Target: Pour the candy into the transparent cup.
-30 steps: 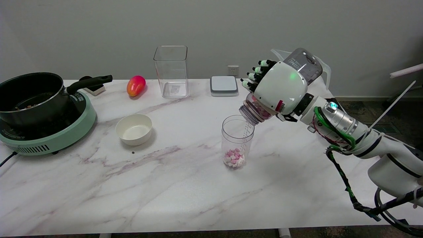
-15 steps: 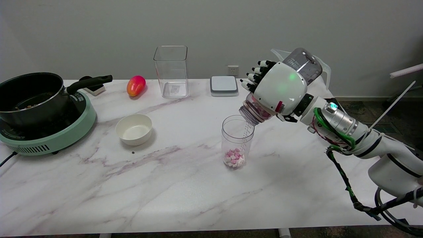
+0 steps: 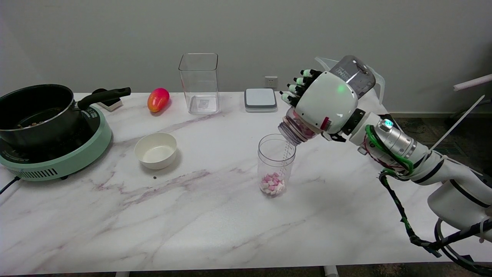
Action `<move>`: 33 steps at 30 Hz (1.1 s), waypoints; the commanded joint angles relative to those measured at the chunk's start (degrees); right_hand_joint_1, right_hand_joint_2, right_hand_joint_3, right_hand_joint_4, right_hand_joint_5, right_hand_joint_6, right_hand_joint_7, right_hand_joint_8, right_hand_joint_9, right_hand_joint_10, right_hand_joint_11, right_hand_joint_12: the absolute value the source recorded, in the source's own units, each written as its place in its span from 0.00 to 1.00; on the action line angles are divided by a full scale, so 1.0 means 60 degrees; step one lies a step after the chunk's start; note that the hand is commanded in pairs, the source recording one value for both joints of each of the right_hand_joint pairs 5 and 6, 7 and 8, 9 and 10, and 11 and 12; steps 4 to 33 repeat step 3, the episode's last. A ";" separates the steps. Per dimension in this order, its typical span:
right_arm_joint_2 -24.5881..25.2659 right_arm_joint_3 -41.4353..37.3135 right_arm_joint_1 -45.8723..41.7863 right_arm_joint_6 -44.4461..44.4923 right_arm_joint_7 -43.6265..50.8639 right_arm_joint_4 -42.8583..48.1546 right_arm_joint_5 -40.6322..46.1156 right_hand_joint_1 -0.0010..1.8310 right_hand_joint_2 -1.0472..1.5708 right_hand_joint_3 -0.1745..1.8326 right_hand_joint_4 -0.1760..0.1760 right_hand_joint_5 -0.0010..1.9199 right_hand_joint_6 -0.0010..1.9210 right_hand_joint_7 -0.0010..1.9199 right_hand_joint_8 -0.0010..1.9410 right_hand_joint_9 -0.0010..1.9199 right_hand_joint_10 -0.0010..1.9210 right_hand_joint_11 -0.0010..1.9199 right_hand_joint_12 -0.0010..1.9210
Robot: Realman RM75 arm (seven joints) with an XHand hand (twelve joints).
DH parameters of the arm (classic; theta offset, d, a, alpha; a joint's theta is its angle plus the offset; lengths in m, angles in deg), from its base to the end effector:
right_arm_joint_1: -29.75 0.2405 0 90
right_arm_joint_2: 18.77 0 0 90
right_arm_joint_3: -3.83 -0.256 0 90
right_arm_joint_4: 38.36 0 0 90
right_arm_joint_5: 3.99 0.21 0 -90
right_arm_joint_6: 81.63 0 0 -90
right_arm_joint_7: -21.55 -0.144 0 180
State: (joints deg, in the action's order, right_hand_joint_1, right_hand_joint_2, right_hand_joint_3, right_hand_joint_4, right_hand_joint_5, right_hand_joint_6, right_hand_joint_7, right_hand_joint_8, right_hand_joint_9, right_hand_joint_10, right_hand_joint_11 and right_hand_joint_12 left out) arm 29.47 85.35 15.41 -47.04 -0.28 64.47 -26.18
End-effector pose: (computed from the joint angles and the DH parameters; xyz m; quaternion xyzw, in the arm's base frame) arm -0.1453 -0.2774 0.3239 0.7794 0.4068 -0.0814 0.4695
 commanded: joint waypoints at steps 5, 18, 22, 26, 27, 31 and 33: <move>0.0160 -0.0894 -0.0078 -0.0366 -0.0065 0.0612 0.1140 0.84 0.70 0.34 0.50 0.78 0.78 0.80 0.79 0.76 0.76 0.65 0.65; 0.0160 -0.0894 -0.0078 -0.0366 -0.0065 0.0612 0.1140 0.84 0.70 0.34 0.50 0.78 0.78 0.80 0.79 0.76 0.76 0.65 0.65; 0.0160 -0.0894 -0.0078 -0.0366 -0.0065 0.0612 0.1140 0.84 0.70 0.34 0.50 0.78 0.78 0.80 0.79 0.76 0.76 0.65 0.65; 0.0160 -0.0894 -0.0078 -0.0366 -0.0065 0.0612 0.1140 0.84 0.70 0.34 0.50 0.78 0.78 0.80 0.79 0.76 0.76 0.65 0.65; 0.0160 -0.0894 -0.0078 -0.0366 -0.0065 0.0612 0.1140 0.84 0.70 0.34 0.50 0.78 0.78 0.80 0.79 0.76 0.76 0.65 0.65; 0.0160 -0.0894 -0.0078 -0.0366 -0.0065 0.0612 0.1140 0.84 0.70 0.34 0.50 0.78 0.78 0.80 0.79 0.76 0.76 0.65 0.65; 0.0160 -0.0894 -0.0078 -0.0366 -0.0065 0.0612 0.1140 0.84 0.70 0.34 0.50 0.78 0.78 0.80 0.79 0.76 0.76 0.65 0.65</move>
